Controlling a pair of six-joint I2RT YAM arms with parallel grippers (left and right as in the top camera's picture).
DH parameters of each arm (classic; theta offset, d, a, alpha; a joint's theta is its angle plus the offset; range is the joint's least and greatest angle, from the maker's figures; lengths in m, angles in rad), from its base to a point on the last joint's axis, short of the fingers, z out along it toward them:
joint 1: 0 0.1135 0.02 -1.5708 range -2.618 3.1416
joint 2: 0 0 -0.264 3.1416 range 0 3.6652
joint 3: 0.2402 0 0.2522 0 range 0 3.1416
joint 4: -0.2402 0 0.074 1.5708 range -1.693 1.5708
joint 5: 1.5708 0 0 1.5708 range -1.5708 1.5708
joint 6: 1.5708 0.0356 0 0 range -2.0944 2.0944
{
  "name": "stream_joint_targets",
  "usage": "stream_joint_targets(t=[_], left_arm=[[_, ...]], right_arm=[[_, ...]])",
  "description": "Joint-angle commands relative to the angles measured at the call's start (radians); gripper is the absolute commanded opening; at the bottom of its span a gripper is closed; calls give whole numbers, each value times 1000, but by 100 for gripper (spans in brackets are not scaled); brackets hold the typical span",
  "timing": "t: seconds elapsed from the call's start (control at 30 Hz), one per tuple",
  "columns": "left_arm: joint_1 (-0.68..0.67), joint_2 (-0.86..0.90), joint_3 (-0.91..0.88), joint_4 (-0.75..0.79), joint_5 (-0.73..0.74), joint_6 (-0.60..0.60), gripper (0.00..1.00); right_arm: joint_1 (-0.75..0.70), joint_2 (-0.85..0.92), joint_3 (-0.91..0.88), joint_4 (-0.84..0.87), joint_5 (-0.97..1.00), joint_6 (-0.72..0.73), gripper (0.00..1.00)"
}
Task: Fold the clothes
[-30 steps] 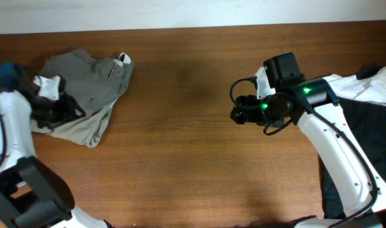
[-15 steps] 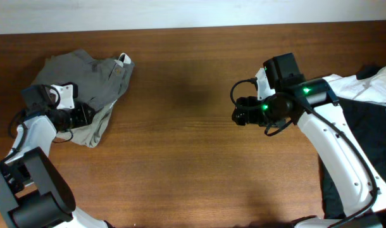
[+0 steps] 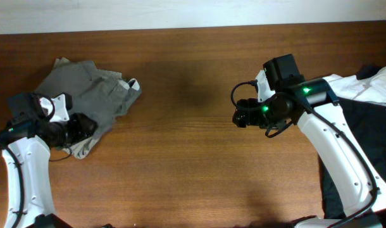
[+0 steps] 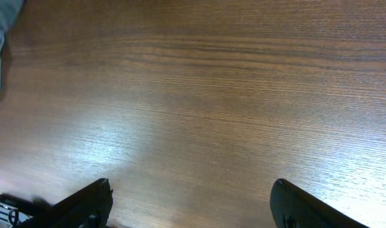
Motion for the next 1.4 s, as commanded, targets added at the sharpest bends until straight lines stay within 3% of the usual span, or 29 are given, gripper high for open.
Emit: stream_joint_targets(t=[0.0, 0.1, 0.2, 0.23, 0.27, 0.33, 0.4, 0.6, 0.73, 0.83, 0.93, 1.0, 1.07, 1.13, 1.3, 1.37], left_arm=[[10, -21, 21, -29, -2, -9, 54], [58, -62, 171, -97, -18, -8, 58], [134, -45, 207, 46, -155, -68, 58], [149, -27, 206, 78, -131, -81, 54], [163, 16, 206, 134, -69, -80, 36], [160, 133, 206, 212, 35, -47, 10], [144, 357, 206, 287, 23, 64, 0], [196, 678, 206, 545, -119, 64, 6], [233, 632, 249, 529, -18, 64, 13], [222, 435, 316, 406, 47, 68, 18], [149, 299, 316, 280, 60, 243, 20], [58, 300, 309, 206, 8, 397, 21], [3, 351, 295, 241, -112, 450, 12], [-14, 442, 293, 312, -137, 520, 2], [-13, 752, 293, 416, -154, 481, 4], [-2, 855, 293, 556, -306, 145, 2]], right_arm=[[5, 1, 8, 3, 2, -11, 84], [5, 1, 8, 3, 21, -19, 84], [5, 1, 8, 2, 25, -19, 84], [5, 1, 8, 3, 25, -18, 84], [5, 1, 8, 3, 25, -18, 84], [5, 1, 8, 3, 25, -18, 84], [5, 1, 8, 3, 24, -18, 84], [5, 1, 8, -28, 24, -18, 84], [5, 1, 8, -38, 25, -18, 84], [5, 1, 8, -38, 25, -18, 84], [5, 1, 8, -34, 25, -18, 84], [5, 1, 8, -34, 25, -18, 84], [5, 1, 8, -38, 24, -18, 84], [5, 1, 8, -44, 24, -18, 84], [5, 1, 8, -38, 25, -17, 84], [5, 1, 8, -38, 26, -14, 84]])
